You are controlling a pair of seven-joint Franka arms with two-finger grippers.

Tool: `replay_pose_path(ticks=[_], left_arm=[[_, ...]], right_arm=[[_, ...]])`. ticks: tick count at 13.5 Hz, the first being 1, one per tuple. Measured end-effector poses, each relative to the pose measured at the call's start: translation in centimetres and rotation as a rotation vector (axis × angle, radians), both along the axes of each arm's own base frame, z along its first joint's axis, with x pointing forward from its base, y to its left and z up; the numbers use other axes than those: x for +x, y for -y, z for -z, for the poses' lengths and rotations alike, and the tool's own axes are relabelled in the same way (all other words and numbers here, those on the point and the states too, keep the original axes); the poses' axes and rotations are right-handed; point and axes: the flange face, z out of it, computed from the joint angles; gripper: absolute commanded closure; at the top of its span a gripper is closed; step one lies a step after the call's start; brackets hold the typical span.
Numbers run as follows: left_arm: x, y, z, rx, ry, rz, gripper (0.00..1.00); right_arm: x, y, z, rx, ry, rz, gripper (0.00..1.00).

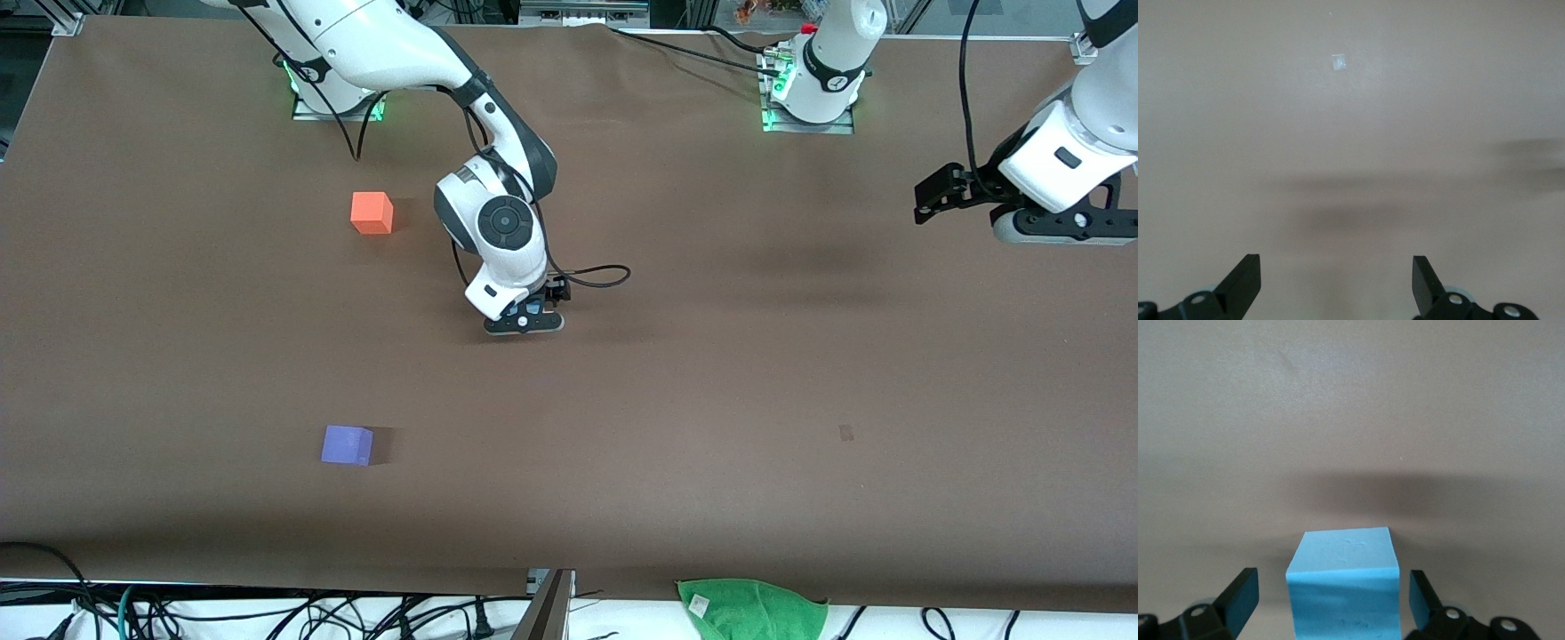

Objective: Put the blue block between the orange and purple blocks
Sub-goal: 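Grasp the blue cube with the right gripper while the left gripper retracts, then lift the light-blue cube with the right gripper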

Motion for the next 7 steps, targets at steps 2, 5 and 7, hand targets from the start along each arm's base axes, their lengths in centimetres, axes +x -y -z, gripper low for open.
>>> replay_pose_path(ticks=[2, 5, 7], left_arm=[[0.1, -1.4, 0.1, 0.0, 0.004, -0.021, 0.0], [0.1, -2.9, 0.2, -0.001, 0.002, -0.017, 0.0], [0.1, -3.0, 0.2, -0.001, -0.003, -0.015, 0.0]], right_arm=[[-0.1, 0.4, 0.4, -0.008, -0.006, 0.0, 0.0], [-0.6, 0.9, 1.3, -0.022, -0.021, -0.011, 0.0], [-0.9, 1.2, 1.6, -0.029, -0.031, -0.026, 0.0]])
